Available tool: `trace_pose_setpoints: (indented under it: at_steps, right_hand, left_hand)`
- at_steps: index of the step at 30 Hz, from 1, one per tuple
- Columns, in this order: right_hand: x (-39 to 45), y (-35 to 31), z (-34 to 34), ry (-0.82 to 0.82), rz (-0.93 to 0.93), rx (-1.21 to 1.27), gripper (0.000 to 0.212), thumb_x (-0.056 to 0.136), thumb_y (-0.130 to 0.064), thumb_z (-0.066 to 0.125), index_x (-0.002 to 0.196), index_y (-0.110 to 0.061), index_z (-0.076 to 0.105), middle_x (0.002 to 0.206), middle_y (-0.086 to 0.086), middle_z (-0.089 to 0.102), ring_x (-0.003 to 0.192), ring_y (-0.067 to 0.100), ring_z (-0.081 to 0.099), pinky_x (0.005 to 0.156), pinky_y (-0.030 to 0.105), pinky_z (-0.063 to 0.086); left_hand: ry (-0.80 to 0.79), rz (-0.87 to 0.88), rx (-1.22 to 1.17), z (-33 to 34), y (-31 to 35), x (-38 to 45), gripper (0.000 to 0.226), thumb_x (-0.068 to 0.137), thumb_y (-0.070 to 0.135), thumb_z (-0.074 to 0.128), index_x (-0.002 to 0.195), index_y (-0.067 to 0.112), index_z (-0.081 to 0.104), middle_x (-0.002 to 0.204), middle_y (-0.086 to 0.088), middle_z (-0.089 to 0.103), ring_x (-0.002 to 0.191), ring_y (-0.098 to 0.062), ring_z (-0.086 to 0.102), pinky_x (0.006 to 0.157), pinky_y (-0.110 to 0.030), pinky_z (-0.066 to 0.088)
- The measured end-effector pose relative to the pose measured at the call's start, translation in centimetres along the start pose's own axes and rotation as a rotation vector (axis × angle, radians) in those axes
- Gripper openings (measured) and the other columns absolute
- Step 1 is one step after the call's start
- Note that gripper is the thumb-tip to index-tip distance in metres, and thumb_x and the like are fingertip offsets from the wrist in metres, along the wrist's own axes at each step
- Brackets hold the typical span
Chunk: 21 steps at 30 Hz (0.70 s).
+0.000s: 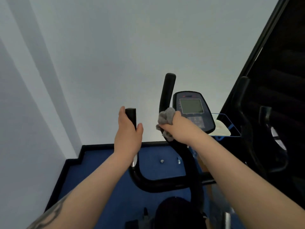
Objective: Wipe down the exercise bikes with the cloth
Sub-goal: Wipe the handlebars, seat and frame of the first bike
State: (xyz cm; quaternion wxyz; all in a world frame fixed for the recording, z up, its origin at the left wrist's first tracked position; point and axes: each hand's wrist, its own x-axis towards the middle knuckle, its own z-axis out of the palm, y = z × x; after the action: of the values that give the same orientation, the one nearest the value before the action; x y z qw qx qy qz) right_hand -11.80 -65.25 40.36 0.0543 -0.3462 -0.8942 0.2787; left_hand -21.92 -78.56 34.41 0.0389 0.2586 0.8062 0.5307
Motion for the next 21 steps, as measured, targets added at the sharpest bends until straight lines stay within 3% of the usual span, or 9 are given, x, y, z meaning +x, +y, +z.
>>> trace_pose_setpoints:
  at_steps: [2,4,8,11,13,15,17,19,21]
  right_hand:
    - [-0.1,-0.5,0.0,-0.028,0.006,-0.026,0.060,0.096,-0.048,0.051,0.136,-0.006,0.036,0.106,0.004,0.056,0.082,0.013,0.056,0.064,0.021,0.042]
    - [-0.5,-1.4,1.0,0.055,0.008,0.042,0.059,0.099,-0.050,0.045,0.137,-0.006,0.036,0.125,0.013,0.051,0.105,0.025,0.058,0.080,0.029,0.044]
    - [-4.1,0.3,2.6,0.131,-0.144,0.117,0.023,0.103,-0.025,0.041,0.122,-0.013,0.045,0.108,0.007,0.061,0.090,0.009,0.064,0.078,0.025,0.050]
    - [-5.5,3.3,0.5,-0.006,-0.215,-0.138,0.035,0.101,-0.017,0.041,0.135,-0.012,0.041,0.122,0.012,0.056,0.106,0.027,0.057,0.092,0.041,0.047]
    - [-4.7,3.7,-1.3,-0.086,-0.226,-0.176,0.036,0.099,-0.013,0.042,0.135,-0.010,0.044,0.131,0.012,0.051,0.116,0.029,0.052,0.099,0.042,0.042]
    - [-4.1,2.8,-1.5,-0.099,-0.254,-0.206,0.044,0.100,-0.013,0.043,0.143,-0.008,0.038,0.141,0.012,0.041,0.127,0.029,0.044,0.106,0.040,0.037]
    - [-4.9,2.1,0.1,-0.075,-0.302,-0.216,0.063,0.101,-0.021,0.045,0.153,-0.004,0.015,0.153,0.014,0.025,0.137,0.030,0.033,0.112,0.039,0.030]
    - [-6.6,2.5,1.8,-0.069,-0.329,-0.162,0.083,0.099,-0.033,0.050,0.155,-0.008,-0.007,0.162,0.010,-0.003,0.148,0.026,0.009,0.119,0.032,0.015]
    - [-7.3,3.4,1.4,-0.197,-0.303,0.032,0.090,0.093,-0.037,0.059,0.156,-0.019,-0.003,0.163,-0.001,-0.011,0.150,0.016,-0.001,0.117,0.029,0.008]
  left_hand:
    - [0.011,-0.007,0.053,0.0,0.2,-0.3,0.074,0.099,0.023,0.051,0.154,0.029,0.002,0.157,-0.002,0.032,0.117,-0.029,0.058,0.094,-0.042,0.049]
    - [0.032,-0.005,0.079,-0.1,0.3,-0.4,0.071,0.099,0.024,0.050,0.153,0.030,0.005,0.150,-0.003,0.041,0.104,-0.030,0.062,0.085,-0.043,0.052]
    - [0.033,-0.004,0.070,-0.1,0.3,-0.6,0.064,0.100,0.024,0.048,0.152,0.025,0.011,0.139,-0.008,0.049,0.097,-0.027,0.061,0.082,-0.042,0.052]
    - [0.031,-0.005,0.044,0.0,0.1,-1.3,0.063,0.101,0.021,0.048,0.154,0.020,0.014,0.144,-0.005,0.045,0.108,-0.022,0.056,0.084,-0.032,0.044]
    - [0.036,0.004,0.046,0.0,-0.2,-2.2,0.063,0.101,0.019,0.047,0.155,0.020,0.014,0.150,-0.001,0.038,0.113,-0.015,0.053,0.085,-0.026,0.038]
    - [0.027,0.010,0.034,0.1,-0.6,-3.5,0.062,0.102,0.019,0.045,0.156,0.021,0.014,0.150,0.000,0.034,0.096,0.008,0.051,0.075,-0.012,0.037]
    - [0.006,0.007,0.007,0.2,-1.2,-4.9,0.062,0.103,0.020,0.043,0.156,0.023,0.011,0.148,0.001,0.032,0.082,0.026,0.045,0.057,-0.004,0.036]
    - [-0.009,0.005,0.000,0.2,-1.4,-5.5,0.062,0.104,0.021,0.041,0.157,0.024,0.008,0.149,0.001,0.031,0.082,0.020,0.048,0.055,-0.006,0.036]
    - [0.008,0.003,0.014,0.2,-1.4,-5.6,0.063,0.104,0.022,0.040,0.157,0.024,0.007,0.154,0.000,0.028,0.081,0.004,0.047,0.062,-0.013,0.035]
